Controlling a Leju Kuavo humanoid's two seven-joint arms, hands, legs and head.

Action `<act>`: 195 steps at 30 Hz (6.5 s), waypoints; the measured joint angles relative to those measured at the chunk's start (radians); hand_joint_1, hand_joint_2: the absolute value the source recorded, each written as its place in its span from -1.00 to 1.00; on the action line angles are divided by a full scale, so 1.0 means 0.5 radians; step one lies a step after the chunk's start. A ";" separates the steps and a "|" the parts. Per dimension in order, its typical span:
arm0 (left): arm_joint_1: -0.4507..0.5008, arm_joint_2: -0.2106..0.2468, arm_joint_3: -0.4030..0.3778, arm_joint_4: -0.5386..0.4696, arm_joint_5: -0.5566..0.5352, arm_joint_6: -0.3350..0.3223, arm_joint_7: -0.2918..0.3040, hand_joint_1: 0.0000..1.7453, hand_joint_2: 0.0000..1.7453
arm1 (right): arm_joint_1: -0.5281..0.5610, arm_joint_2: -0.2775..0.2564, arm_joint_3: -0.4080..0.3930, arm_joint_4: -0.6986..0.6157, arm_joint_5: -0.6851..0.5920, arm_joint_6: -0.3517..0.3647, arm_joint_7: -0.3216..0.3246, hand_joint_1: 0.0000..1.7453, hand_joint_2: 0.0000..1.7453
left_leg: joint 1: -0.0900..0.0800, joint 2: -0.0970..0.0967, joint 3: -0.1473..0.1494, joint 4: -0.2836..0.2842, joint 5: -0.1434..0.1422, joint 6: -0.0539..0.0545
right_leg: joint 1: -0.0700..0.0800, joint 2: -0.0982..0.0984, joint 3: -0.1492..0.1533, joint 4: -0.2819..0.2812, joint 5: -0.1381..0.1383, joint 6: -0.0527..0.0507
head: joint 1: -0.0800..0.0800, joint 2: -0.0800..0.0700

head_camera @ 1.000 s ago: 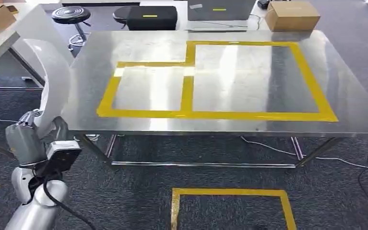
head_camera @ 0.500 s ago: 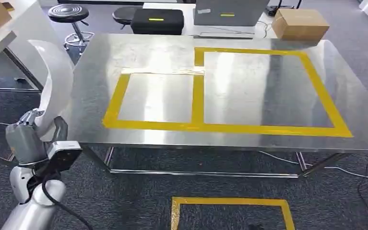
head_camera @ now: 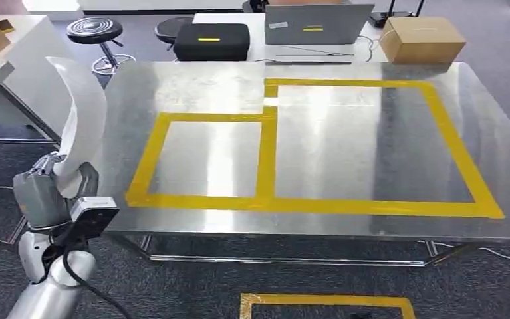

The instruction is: Take the parts from the cabinet and place them on the table.

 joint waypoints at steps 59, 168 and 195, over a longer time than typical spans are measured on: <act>0.011 0.036 -0.018 0.022 -0.037 -0.076 0.065 1.00 1.00 | 0.051 0.010 0.001 0.003 0.002 0.011 0.008 -1.00 1.00 | 0.010 0.013 0.026 -0.355 0.129 0.010 | -0.001 -0.003 0.015 -0.018 0.029 0.021 | 0.029 0.000; 0.098 0.498 -0.056 0.055 -0.524 -0.169 0.143 1.00 1.00 | -0.006 0.002 0.001 0.004 -0.018 0.034 0.024 -1.00 1.00 | 0.012 0.019 -0.228 -0.416 0.426 0.019 | 0.028 -0.008 0.154 -0.050 -0.130 0.032 | 0.012 0.000; 0.245 0.536 -0.028 0.038 -0.586 -0.069 0.188 1.00 1.00 | 0.044 -0.027 0.001 0.006 0.031 0.028 0.043 -1.00 1.00 | 0.012 0.019 -0.230 -0.416 0.426 0.019 | 0.028 -0.008 0.152 -0.050 -0.130 0.033 | 0.012 0.000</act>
